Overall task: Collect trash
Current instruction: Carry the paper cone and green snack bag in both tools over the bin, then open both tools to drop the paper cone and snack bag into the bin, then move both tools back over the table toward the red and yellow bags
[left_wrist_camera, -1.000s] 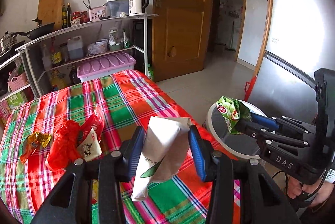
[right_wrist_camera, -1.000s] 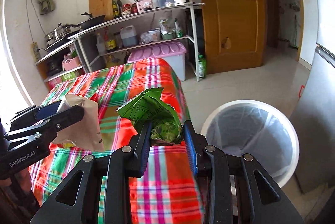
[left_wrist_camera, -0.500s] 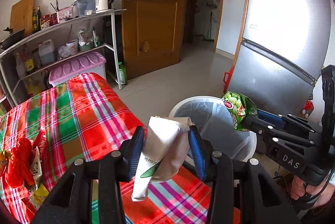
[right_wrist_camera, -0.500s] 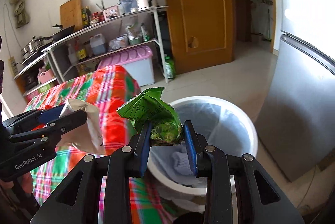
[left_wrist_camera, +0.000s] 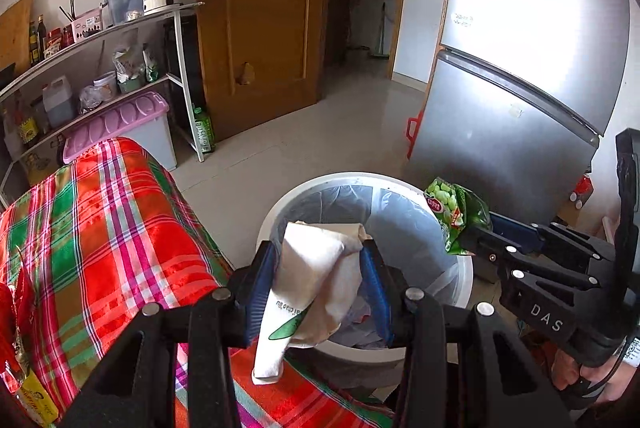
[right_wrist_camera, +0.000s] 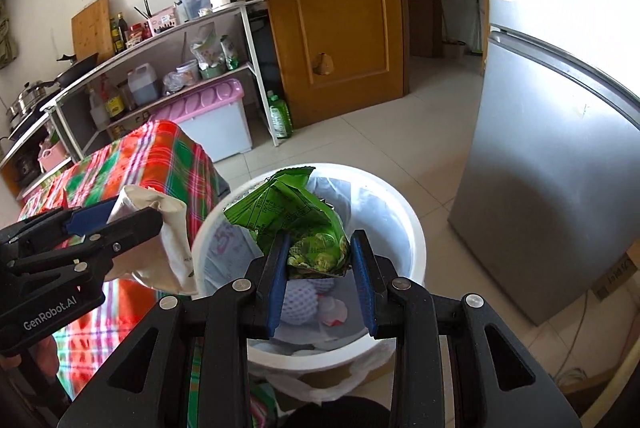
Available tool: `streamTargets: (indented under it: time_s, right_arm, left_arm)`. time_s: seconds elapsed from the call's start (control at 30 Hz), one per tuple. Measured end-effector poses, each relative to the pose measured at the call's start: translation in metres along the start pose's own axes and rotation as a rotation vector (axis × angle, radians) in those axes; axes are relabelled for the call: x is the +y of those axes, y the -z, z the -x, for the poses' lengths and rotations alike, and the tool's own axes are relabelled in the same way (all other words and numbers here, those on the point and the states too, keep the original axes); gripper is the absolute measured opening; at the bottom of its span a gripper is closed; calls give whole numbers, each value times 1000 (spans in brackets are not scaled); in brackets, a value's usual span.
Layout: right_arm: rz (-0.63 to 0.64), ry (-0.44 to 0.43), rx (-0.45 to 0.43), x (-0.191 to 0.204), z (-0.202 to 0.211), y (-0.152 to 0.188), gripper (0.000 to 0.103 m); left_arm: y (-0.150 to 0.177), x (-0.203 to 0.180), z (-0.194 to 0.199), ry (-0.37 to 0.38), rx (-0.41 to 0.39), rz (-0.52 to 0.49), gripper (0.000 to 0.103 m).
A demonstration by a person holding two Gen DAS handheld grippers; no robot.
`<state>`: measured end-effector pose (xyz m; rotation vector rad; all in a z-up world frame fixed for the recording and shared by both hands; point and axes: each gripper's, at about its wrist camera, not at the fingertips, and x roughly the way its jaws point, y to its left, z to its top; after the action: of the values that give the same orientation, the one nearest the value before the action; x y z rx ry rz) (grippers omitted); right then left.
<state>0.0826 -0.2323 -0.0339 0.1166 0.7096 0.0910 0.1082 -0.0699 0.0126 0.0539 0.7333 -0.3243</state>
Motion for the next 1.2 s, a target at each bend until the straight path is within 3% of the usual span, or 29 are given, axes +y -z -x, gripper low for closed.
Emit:
streamTargets:
  time_s: [0.47, 0.57, 0.6, 0.67, 0.73, 1.2]
  right_arm:
    - [-14, 39, 71, -15, -26, 6, 32]
    - [-22, 46, 83, -17, -30, 6, 33]
    - [-26, 50, 84, -18, -31, 6, 34]
    - [-26, 56, 91, -18, -33, 7, 45]
    - [-27, 57, 92, -18, -33, 8, 50]
    - [-22, 55, 53, -11, -17, 8, 50]
  left_arm:
    - [2, -5, -22, 6, 54, 0, 46]
    - [3, -5, -25, 0, 63, 2, 51]
    - [3, -5, -25, -1, 64, 2, 52]
    - [4, -6, -25, -8, 60, -5, 62]
    - [4, -6, -24, -4, 56, -5, 62]
    - [6, 3, -6, -21, 32, 16, 65]
